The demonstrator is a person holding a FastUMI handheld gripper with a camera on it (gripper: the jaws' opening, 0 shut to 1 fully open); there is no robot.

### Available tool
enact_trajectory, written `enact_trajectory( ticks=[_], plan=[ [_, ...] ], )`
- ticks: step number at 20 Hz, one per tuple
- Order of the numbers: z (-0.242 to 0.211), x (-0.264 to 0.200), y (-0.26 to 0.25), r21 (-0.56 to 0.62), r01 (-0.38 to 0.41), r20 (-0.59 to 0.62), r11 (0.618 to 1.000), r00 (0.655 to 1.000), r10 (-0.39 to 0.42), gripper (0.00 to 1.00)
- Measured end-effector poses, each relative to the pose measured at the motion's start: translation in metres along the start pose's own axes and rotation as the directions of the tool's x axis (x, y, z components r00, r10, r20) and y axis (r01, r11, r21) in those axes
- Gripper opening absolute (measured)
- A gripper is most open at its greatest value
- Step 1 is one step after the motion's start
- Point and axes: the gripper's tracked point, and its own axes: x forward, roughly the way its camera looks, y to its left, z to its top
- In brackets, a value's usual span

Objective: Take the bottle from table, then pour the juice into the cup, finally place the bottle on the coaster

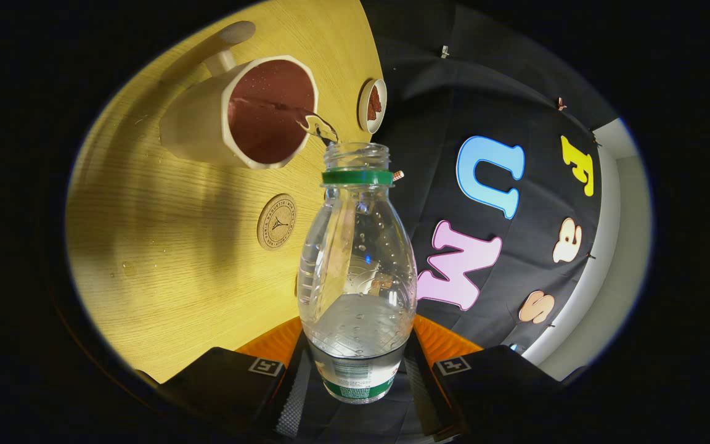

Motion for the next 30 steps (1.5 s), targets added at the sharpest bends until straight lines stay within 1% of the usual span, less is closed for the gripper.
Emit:
enact_trajectory(
  ticks=[12, 15, 20, 23, 30],
  plan=[
    [0.003, 0.003, -0.004, -0.065, 0.033, 0.02, 0.997, 0.999, -0.032, 0.74],
    [0.007, 0.007, -0.016, -0.09, 0.057, 0.032, 0.994, 0.998, -0.054, 0.74],
    [0.014, 0.006, -0.025, -0.128, 0.073, 0.053, 0.989, 0.996, -0.066, 0.74],
    [0.016, 0.006, -0.031, -0.158, 0.082, 0.065, 0.984, 0.995, -0.072, 0.74],
    [0.022, 0.005, -0.045, -0.216, 0.133, 0.096, 0.967, 0.989, -0.114, 0.74]
  ],
)
